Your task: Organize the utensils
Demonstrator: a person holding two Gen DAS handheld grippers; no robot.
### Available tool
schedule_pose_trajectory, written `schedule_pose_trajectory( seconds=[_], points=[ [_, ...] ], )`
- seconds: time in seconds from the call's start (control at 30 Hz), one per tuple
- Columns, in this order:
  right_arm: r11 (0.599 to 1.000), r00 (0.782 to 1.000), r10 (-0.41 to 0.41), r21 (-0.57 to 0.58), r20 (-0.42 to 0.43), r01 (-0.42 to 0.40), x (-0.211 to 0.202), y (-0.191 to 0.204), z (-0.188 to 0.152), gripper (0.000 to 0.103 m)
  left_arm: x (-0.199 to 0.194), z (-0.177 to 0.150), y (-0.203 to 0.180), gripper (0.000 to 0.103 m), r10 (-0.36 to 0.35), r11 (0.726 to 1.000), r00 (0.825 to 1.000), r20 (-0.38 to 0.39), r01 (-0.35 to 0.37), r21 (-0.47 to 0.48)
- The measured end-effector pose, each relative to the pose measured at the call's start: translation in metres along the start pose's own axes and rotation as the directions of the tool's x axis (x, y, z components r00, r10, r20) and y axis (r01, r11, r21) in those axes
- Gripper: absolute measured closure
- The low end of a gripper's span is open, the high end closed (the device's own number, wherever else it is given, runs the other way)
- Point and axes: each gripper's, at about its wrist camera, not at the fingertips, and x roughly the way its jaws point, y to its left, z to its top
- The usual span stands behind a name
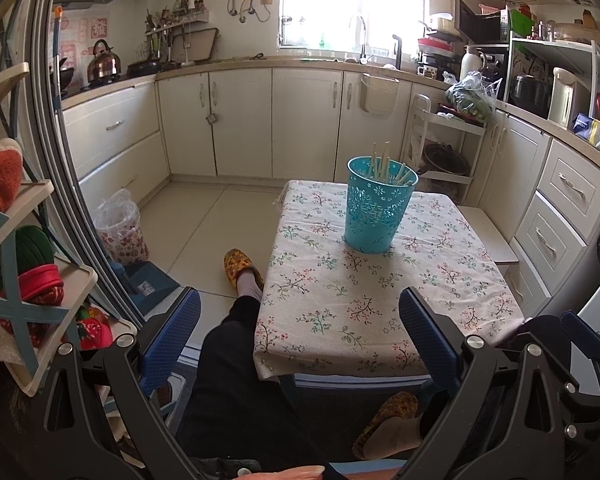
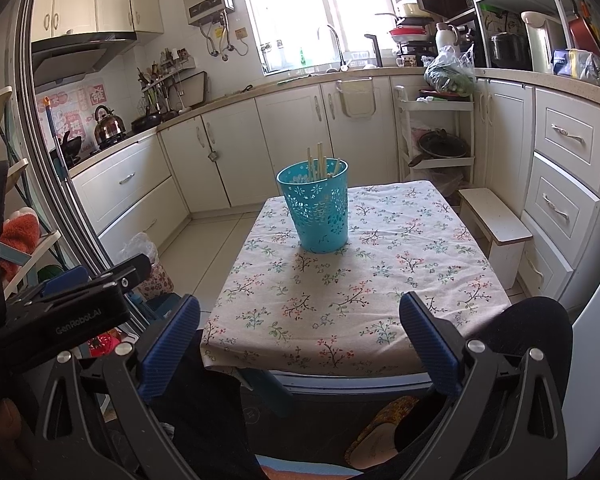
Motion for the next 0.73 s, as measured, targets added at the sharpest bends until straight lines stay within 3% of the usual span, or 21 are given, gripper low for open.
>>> schedule_pose_trajectory(
  seconds=[0.3, 0.43, 0.73],
  points=[
    [1.0, 1.0, 0.001, -0.002, 0.006, -0.001, -0.0011, -0.0006, 0.0, 0.007, -0.0003, -0.0031, 0.0007, 0.008, -0.005, 1.0, 1.0, 0.021, 0.005, -0.014],
    [1.0, 1.0, 0.006, -0.003, 0.01, -0.006, -0.0024, -0.0003, 0.0018, 0.007, -0.0026, -0.0035, -0.0033, 0.008, 0.024, 1.0, 0.999, 0.042, -0.024, 0.004],
    [1.0, 1.0, 0.01, 0.007, 0.029, -0.01, -0.0057, -0.0066, 0.0033, 0.007, -0.0002, -0.0045, -0.0069, 0.008, 0.001, 1.0, 1.0, 0.008, -0.001, 0.008]
  ],
)
